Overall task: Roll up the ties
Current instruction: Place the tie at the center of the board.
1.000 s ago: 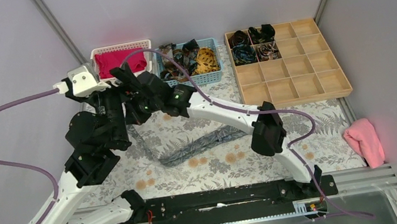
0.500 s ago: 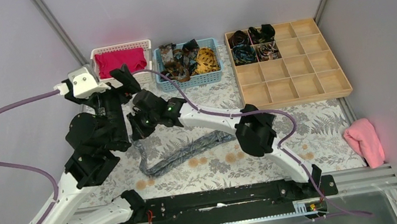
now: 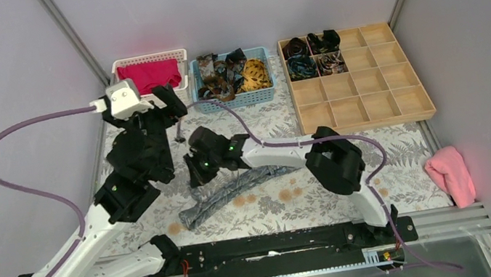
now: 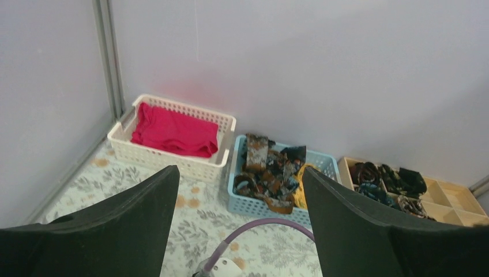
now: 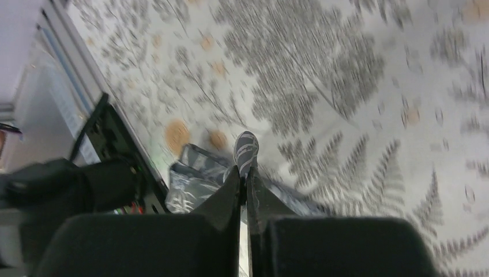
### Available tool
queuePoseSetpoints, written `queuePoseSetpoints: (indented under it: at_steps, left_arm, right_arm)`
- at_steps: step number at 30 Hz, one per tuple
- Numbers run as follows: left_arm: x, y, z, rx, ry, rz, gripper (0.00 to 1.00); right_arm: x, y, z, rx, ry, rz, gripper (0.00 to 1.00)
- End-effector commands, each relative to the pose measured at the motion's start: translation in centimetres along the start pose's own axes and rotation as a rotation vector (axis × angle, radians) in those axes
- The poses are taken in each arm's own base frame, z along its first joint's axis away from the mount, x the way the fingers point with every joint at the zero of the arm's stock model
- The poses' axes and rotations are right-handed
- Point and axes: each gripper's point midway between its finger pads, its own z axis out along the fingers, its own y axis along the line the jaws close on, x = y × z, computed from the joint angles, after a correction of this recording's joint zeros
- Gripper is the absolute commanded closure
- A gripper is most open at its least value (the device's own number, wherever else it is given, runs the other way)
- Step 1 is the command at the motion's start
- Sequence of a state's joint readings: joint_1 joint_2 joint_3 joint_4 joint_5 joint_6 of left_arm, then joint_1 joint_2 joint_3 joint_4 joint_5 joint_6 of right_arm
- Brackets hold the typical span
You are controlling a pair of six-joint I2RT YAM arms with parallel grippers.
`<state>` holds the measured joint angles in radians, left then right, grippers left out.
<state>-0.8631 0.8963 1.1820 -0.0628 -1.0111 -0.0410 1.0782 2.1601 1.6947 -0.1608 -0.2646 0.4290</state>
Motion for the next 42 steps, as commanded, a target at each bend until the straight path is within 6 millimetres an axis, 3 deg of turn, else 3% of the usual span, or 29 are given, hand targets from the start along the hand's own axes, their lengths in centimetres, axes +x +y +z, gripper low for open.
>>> queuePoseSetpoints:
  at_steps: [1,7,14,20,24,27,32,38,40,41,42]
  left_arm:
    - [5.4,-0.5,0.5,-0.081,0.116,-0.025,0.17]
    - [12.3,-0.8,-0.1,-0.077,0.247,0.010,0.25]
    - [17.0,1.9,-2.6,-0.070,0.329,-0.009,0.42]
    - [19.7,3.9,-4.2,-0.082,0.373,-0.039,0.47]
    - [21.3,4.7,-4.9,-0.104,0.416,0.002,0.47]
    - [22.8,5.0,-5.3,-0.115,0.453,0.022,0.47]
    - [24.1,6.1,-5.5,-0.158,0.458,0.044,0.47]
    - [27.7,7.0,-6.0,-0.211,0.513,0.115,0.51]
    - [27.8,7.6,-5.8,-0.253,0.505,0.152,0.52]
    - [27.8,7.5,-5.6,-0.262,0.507,0.167,0.57]
    - [27.8,7.3,-5.3,-0.260,0.518,0.175,0.63]
  right_arm:
    - [-1.8,1.8,-3.2,-0.044,-0.165,0.018,1.00]
    - [0.5,0.1,-3.5,-0.020,-0.179,0.036,1.00]
    - [2.6,-1.9,-4.7,0.038,-0.210,0.033,0.99]
    - [5.4,-4.1,-4.3,0.098,-0.156,0.043,0.83]
    - [7.0,-4.9,-4.2,0.109,-0.139,0.056,0.59]
    - [7.2,-5.3,-4.4,0.124,-0.146,0.054,0.50]
    - [6.6,-5.5,-5.7,0.162,-0.159,0.022,0.50]
    - [6.2,-6.1,-8.0,0.228,-0.188,-0.015,0.54]
    - [6.6,-6.1,-8.8,0.229,-0.192,-0.019,0.66]
    - [6.9,-6.0,-9.2,0.231,-0.185,-0.022,0.74]
    - [7.3,-6.0,-9.4,0.237,-0.176,-0.025,0.89]
